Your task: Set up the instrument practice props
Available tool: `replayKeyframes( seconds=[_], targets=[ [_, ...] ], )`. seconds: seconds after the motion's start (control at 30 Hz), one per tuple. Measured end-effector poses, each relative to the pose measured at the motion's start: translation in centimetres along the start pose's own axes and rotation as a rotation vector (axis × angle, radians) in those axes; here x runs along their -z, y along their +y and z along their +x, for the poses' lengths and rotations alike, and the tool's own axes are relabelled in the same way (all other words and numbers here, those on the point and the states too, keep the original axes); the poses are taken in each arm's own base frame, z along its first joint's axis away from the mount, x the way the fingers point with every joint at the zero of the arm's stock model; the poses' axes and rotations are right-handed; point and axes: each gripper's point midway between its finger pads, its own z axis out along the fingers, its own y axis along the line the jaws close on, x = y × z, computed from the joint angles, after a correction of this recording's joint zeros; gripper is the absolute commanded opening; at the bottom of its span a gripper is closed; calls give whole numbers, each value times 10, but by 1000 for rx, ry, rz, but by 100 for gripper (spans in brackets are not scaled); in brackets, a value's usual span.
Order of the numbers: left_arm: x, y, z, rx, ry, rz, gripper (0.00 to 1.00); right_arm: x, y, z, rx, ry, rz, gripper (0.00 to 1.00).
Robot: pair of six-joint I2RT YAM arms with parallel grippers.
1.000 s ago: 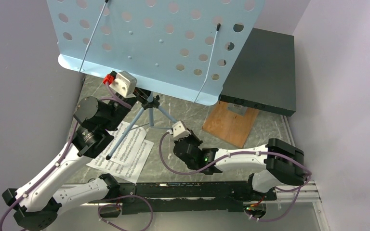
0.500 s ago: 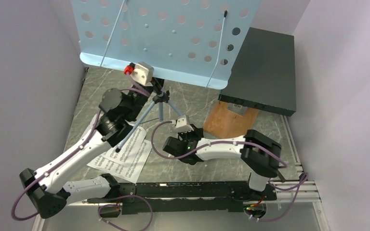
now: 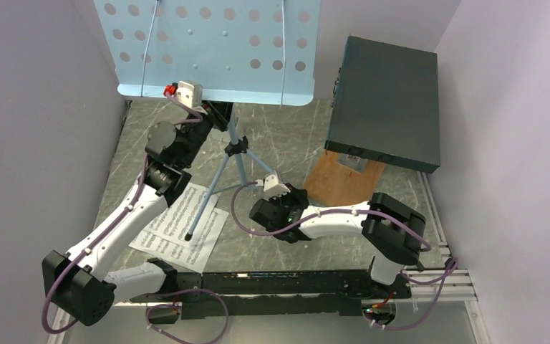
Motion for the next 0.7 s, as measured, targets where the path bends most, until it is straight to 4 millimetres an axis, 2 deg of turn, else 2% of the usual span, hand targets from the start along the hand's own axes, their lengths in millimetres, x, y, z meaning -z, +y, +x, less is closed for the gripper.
replayKeyframes(
  seconds=[0.1,0.13,0.37,0.43,0.53,0.63,0.7],
  targets=[
    [6,-2,2,10,-13,25,0,-2,5,3,1,2,-23,0],
    [8,-3,2,12,-17,32,0,-3,7,4,1,2,-31,3],
    [24,-9,5,26,-23,70,0,-1,23,10,-32,-5,-142,32],
    [26,-3,1,41,-34,48,0,1,25,19,-68,14,-195,40],
    [27,10,-4,82,-50,-2,0,0,21,30,-104,46,-237,58],
    [26,14,-6,117,-58,-24,0,8,19,19,-185,29,-316,74],
    [26,15,-7,132,-61,-29,0,17,21,14,-223,2,-398,79]
  ],
)
